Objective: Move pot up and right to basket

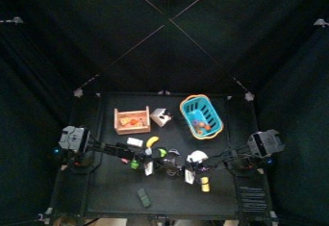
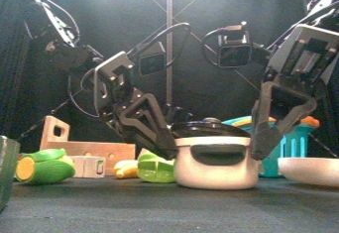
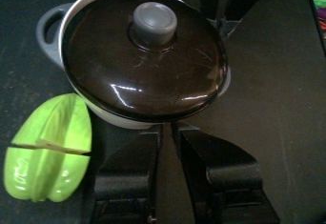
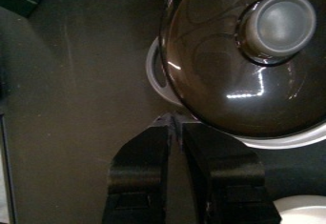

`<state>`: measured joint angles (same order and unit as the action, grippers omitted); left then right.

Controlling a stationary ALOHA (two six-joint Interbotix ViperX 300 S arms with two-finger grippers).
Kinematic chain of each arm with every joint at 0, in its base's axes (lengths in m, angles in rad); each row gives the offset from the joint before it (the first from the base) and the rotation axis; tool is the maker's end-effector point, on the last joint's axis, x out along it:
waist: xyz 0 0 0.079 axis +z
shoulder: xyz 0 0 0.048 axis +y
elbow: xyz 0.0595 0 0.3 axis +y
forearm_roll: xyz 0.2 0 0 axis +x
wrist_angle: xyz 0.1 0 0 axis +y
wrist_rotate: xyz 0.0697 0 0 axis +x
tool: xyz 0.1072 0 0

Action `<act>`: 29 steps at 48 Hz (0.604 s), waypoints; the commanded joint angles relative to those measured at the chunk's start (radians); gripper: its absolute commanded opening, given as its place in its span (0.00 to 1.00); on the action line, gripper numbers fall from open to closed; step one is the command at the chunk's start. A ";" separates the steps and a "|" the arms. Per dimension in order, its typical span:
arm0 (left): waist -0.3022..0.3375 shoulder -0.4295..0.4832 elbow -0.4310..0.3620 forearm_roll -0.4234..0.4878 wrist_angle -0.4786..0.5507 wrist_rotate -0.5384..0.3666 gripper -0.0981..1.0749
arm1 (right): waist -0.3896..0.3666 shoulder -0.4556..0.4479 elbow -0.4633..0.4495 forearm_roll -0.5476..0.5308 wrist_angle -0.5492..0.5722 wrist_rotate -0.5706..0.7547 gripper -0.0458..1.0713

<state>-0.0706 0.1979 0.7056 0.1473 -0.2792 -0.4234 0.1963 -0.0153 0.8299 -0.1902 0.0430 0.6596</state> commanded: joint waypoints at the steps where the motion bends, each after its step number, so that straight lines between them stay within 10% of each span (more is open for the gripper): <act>1: 0.017 -0.018 -0.023 0.005 -0.005 0.003 0.60 | -0.031 -0.041 -0.011 -0.018 0.014 0.002 0.52; 29: 0.124 -0.026 -0.031 0.018 -0.014 0.003 0.60 | -0.164 -0.094 0.011 -0.103 0.078 0.003 0.52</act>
<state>0.0337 0.1963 0.7010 0.1595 -0.2807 -0.4218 0.0460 -0.0752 0.8452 -0.2884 0.1227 0.6611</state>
